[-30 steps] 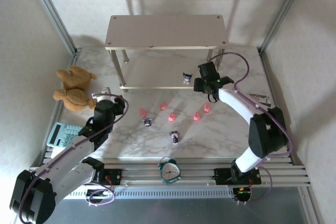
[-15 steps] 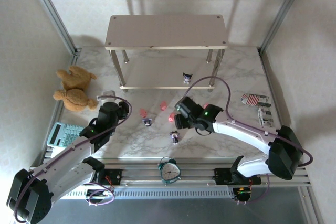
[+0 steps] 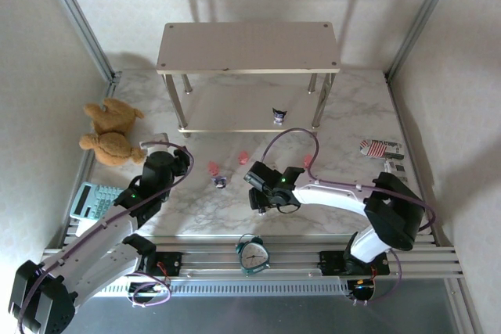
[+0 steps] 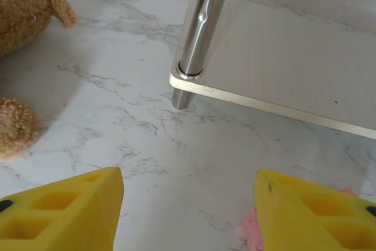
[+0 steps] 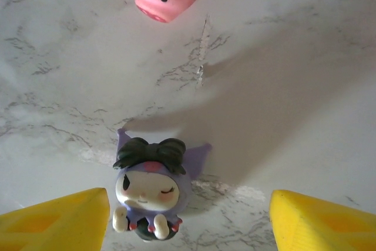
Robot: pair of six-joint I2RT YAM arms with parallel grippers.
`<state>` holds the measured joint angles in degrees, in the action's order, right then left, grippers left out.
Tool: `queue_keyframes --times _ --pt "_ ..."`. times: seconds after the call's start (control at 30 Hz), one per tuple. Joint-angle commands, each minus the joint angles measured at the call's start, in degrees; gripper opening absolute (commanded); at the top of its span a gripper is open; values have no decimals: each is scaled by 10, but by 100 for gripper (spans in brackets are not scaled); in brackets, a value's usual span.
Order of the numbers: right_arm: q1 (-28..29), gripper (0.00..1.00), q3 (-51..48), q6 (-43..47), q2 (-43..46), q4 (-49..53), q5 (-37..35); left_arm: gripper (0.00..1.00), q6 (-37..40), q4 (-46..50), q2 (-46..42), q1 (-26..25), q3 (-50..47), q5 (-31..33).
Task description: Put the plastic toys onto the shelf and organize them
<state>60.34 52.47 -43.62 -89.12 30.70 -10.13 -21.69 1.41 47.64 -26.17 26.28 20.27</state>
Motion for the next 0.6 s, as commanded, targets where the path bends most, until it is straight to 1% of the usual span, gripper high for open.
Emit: queue_keyframes --times 0.0,0.37,0.5,0.57 --pt "7 72 3 -15 -18 -12 17 61 2 11 -5 -4 15 17" --pt "9 61 10 -22 -52 -15 34 61 8 -4 10 -3 12 18" --pt "9 52 17 -20 -61 -14 32 61 9 -9 13 -3 10 18" --pt "9 46 18 -19 -67 -13 32 61 9 -9 15 -3 9 18"
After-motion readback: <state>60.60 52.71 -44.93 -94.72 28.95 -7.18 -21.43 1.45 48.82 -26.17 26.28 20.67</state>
